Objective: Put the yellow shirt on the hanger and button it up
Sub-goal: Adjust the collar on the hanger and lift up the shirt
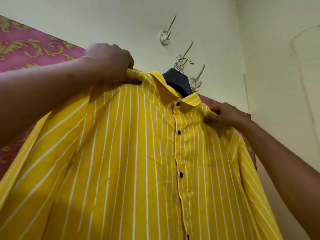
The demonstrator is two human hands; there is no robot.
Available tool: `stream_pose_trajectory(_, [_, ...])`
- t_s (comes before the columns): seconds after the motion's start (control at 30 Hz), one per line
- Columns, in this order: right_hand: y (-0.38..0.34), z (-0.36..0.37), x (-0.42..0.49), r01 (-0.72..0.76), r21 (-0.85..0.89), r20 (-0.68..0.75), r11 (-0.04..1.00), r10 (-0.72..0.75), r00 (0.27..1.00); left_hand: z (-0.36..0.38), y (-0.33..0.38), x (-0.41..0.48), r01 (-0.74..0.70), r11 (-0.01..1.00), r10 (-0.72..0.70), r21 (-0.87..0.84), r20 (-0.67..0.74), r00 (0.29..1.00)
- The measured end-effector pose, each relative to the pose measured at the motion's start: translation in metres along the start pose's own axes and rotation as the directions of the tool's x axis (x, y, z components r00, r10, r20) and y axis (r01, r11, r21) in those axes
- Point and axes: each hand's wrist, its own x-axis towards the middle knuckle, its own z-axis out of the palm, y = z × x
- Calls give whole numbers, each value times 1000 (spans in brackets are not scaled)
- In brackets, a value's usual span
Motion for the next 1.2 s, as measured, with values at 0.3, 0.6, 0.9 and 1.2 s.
stream_pose_trajectory(0.3, [-70, -28, 55, 206, -234, -414, 950, -289, 863, 10, 0, -1, 17, 1000, -17, -22, -3, 1000])
stream_pose_trajectory(0.6, [-85, -5, 68, 15, -495, -412, 868, -250, 876, 11, -1, -3, 52, 998, -52, -22, 17, 999])
stream_pose_trajectory(0.9, [-78, -13, 39, 123, -213, -471, 969, -212, 856, 18, 4, -17, 78, 996, -80, -42, -52, 995])
stream_pose_trajectory(1.2, [9, 45, -21, 26, 142, -445, 990, 40, 895, 38, 5, -50, -189, 979, 206, 80, -364, 908])
